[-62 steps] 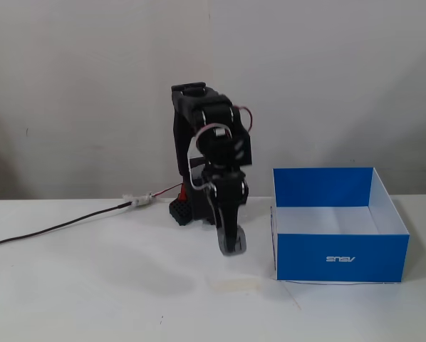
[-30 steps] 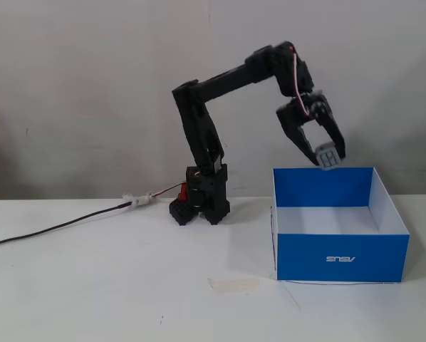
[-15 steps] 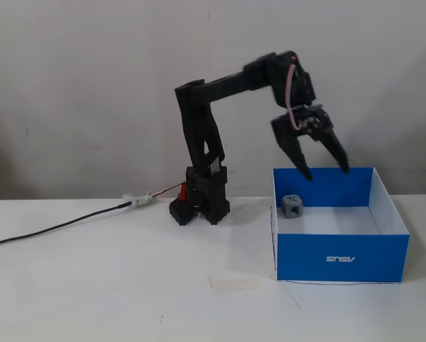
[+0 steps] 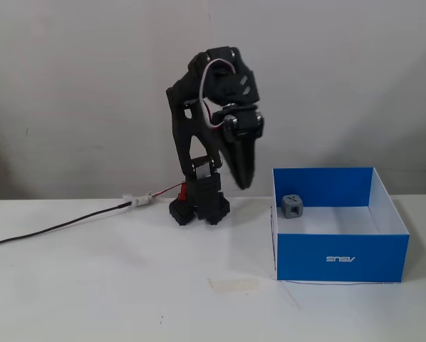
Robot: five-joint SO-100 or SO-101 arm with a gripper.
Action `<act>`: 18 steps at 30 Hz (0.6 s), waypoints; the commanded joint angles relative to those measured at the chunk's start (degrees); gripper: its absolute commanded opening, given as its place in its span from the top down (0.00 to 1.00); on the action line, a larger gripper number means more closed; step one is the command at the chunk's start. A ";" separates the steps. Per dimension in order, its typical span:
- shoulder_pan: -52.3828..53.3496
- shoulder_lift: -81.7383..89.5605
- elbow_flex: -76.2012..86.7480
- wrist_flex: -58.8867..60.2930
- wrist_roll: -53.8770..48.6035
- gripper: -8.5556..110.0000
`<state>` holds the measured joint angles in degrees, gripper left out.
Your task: Pick the gray block and keep it in the box.
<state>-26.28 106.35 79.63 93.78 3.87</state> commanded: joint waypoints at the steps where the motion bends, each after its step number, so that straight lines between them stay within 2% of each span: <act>1: 7.03 3.25 1.23 -2.99 -0.53 0.93; 7: 18.02 3.34 12.74 -12.57 -4.75 0.93; 11: 25.40 2.81 25.49 -28.65 -7.21 0.93; 18: 26.19 2.29 37.62 -41.48 -6.06 0.93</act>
<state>0.79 106.35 117.42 54.05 -2.55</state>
